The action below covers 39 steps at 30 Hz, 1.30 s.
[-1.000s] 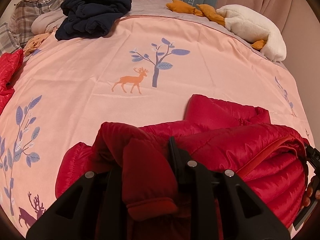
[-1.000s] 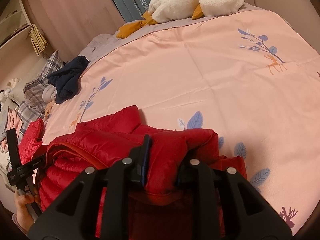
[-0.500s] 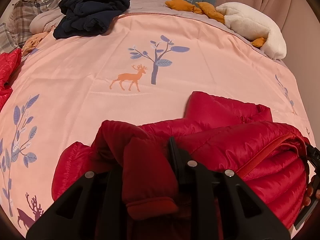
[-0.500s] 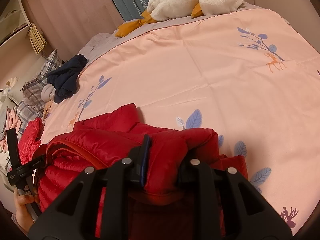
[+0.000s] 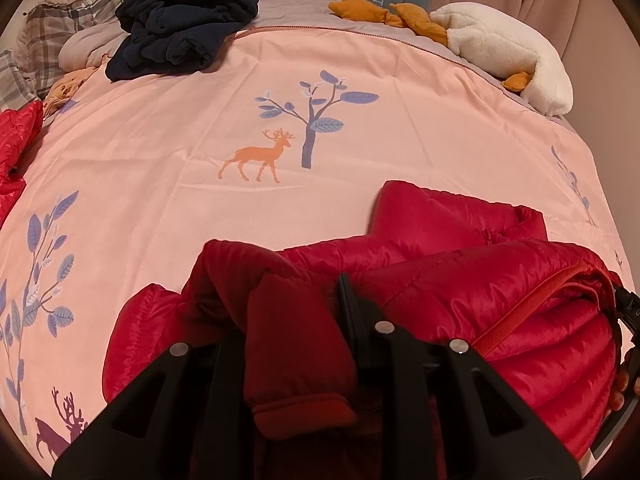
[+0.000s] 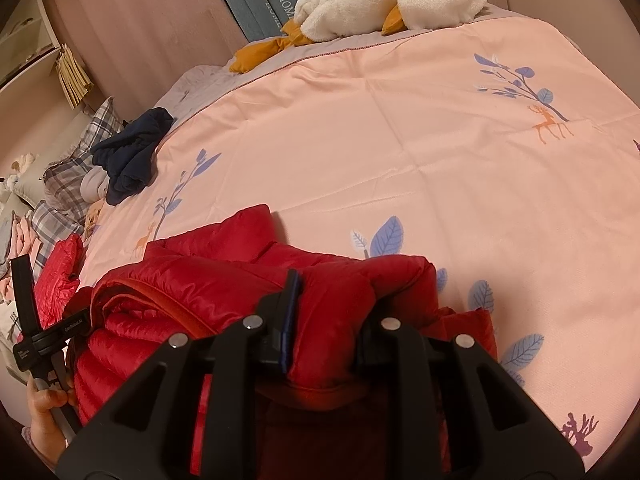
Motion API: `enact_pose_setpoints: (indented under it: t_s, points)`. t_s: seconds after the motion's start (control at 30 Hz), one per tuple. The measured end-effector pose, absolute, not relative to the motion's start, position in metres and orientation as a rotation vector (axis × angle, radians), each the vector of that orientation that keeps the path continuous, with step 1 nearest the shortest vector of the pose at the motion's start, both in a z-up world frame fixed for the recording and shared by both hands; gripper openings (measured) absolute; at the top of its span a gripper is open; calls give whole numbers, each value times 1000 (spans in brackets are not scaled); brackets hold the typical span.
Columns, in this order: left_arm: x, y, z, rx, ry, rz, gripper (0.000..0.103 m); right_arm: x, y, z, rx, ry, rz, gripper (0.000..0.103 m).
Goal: Fold large clothes
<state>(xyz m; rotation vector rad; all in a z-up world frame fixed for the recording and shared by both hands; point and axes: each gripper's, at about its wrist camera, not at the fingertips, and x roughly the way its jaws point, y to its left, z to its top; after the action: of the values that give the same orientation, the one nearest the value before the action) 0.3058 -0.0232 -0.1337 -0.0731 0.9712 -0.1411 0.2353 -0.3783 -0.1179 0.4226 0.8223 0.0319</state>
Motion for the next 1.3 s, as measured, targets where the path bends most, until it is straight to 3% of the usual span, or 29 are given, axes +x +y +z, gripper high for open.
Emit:
enact_pose_setpoints:
  t_s: [1.3]
  points:
    - [306,-25,-135,-66,977,-139,22,232,-378,-124,425,837,30,25]
